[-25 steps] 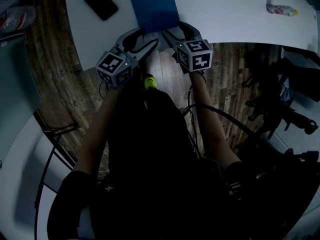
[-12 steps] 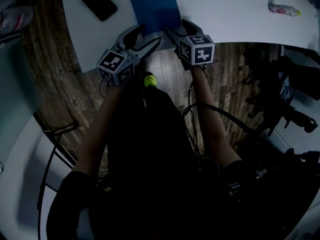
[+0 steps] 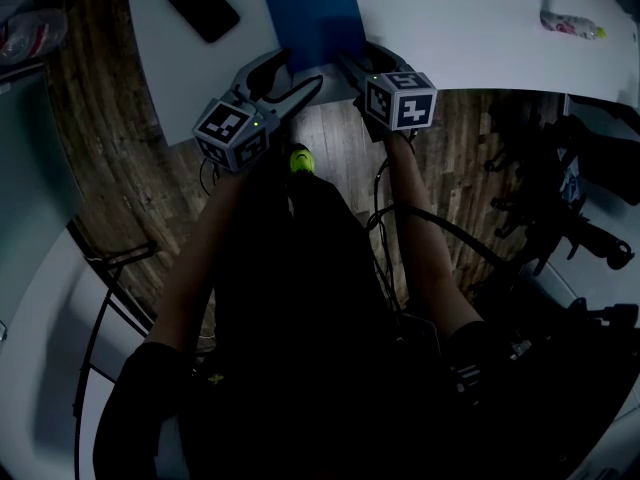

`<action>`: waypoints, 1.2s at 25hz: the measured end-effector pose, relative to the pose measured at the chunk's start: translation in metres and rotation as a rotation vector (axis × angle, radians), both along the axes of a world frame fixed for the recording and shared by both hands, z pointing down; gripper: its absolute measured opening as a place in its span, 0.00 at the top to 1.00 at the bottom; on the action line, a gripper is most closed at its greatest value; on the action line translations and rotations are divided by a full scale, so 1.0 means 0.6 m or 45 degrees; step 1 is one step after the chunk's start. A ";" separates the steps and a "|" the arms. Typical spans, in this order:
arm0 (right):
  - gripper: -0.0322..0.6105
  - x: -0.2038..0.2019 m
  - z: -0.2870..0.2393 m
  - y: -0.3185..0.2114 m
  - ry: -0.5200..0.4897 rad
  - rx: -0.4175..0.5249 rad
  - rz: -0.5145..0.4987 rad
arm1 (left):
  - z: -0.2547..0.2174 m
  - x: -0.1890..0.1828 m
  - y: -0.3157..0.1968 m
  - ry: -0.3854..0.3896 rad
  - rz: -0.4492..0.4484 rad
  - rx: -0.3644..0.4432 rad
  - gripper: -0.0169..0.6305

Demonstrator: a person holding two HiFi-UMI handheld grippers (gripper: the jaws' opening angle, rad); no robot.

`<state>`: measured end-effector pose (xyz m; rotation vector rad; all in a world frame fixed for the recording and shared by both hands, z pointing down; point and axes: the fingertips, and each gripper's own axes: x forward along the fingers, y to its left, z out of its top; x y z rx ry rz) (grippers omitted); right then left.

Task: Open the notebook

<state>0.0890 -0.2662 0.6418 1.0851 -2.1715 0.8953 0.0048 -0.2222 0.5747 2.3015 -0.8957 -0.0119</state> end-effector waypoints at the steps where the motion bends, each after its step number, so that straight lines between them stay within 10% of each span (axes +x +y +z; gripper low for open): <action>1: 0.62 0.002 -0.002 -0.001 -0.007 0.004 0.008 | 0.000 -0.001 0.000 -0.001 -0.001 -0.001 0.50; 8: 0.84 0.010 -0.020 -0.008 -0.085 0.025 0.052 | 0.001 -0.008 0.005 0.003 -0.020 -0.006 0.50; 30: 0.90 0.002 -0.061 -0.012 -0.141 0.064 0.036 | -0.030 -0.011 0.019 0.004 -0.063 0.007 0.50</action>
